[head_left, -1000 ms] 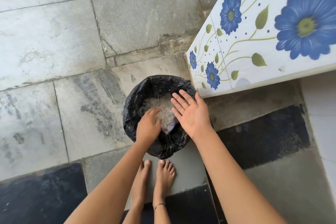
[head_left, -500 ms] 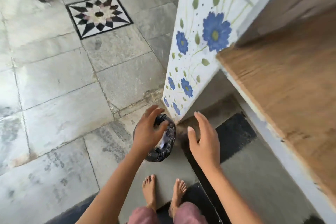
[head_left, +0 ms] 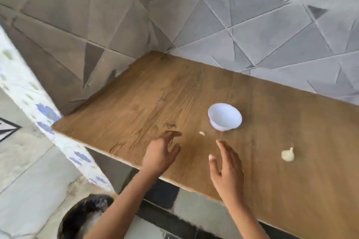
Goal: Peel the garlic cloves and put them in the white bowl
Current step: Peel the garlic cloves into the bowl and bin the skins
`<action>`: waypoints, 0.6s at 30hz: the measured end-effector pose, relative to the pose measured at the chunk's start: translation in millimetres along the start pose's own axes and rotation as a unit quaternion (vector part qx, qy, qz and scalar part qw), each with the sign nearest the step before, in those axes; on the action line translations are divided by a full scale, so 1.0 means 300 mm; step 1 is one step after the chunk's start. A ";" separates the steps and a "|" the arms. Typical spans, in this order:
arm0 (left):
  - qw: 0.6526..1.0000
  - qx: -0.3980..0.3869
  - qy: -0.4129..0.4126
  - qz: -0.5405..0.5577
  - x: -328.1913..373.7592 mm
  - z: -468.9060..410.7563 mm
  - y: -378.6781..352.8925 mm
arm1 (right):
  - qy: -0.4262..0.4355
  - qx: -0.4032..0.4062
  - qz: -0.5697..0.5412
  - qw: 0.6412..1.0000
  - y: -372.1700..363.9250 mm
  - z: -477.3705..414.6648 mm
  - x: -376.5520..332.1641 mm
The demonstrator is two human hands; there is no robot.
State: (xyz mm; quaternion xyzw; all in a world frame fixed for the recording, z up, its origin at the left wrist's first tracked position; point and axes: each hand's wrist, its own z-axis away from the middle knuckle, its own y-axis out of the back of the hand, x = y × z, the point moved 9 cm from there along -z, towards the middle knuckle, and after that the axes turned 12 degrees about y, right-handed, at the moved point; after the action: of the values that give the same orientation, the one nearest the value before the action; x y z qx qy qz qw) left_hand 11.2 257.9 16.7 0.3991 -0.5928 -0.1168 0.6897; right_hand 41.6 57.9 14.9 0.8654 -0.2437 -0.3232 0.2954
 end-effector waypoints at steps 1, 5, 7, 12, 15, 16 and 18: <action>1.000 -0.007 -0.012 -0.011 0.052 -0.038 -0.057 | -0.006 -0.002 0.028 1.000 0.027 -0.003 0.063; 0.995 -0.020 -0.002 -0.101 0.190 -0.166 -0.257 | -0.022 -0.061 0.128 0.990 0.094 0.004 0.304; 0.987 -0.017 0.047 -0.155 0.186 -0.197 -0.298 | -0.023 -0.096 0.161 0.982 0.090 0.016 0.380; 0.982 0.006 0.081 -0.168 0.178 -0.204 -0.264 | -0.036 -0.158 0.179 0.970 0.046 0.042 0.433; 0.994 0.074 0.046 -0.060 0.291 -0.221 -0.162 | -0.040 -0.161 0.178 0.970 0.052 0.038 0.428; 0.997 0.071 0.020 -0.035 0.344 -0.238 -0.150 | -0.046 -0.167 0.175 0.969 0.053 0.037 0.427; 0.999 0.018 -0.020 -0.037 0.430 -0.286 -0.185 | -0.052 -0.175 0.170 0.968 0.054 0.038 0.428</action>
State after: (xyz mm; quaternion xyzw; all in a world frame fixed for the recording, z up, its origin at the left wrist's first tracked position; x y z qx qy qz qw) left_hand 141.5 175.1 73.7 0.4307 -0.5936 -0.1394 0.6653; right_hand 116.1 -36.2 -34.5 0.7278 -0.3422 -0.3504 0.4800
